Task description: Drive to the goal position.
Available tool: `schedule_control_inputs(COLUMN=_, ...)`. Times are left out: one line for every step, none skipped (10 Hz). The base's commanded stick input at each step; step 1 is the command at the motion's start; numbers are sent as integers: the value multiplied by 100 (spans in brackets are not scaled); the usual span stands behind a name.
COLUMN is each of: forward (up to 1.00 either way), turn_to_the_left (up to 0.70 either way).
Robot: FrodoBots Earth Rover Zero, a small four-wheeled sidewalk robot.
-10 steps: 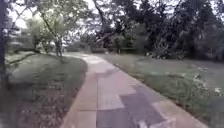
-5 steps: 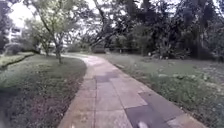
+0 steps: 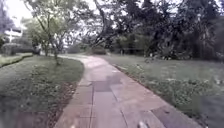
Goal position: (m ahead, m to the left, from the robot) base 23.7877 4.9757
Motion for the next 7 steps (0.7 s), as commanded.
schedule_control_inputs(forward=100, turn_to_the_left=0)
schedule_control_inputs(forward=100, turn_to_the_left=0)
schedule_control_inputs(forward=100, turn_to_the_left=0)
schedule_control_inputs(forward=100, turn_to_the_left=0)
schedule_control_inputs(forward=100, turn_to_the_left=0)
schedule_control_inputs(forward=100, turn_to_the_left=0)
schedule_control_inputs(forward=100, turn_to_the_left=0)
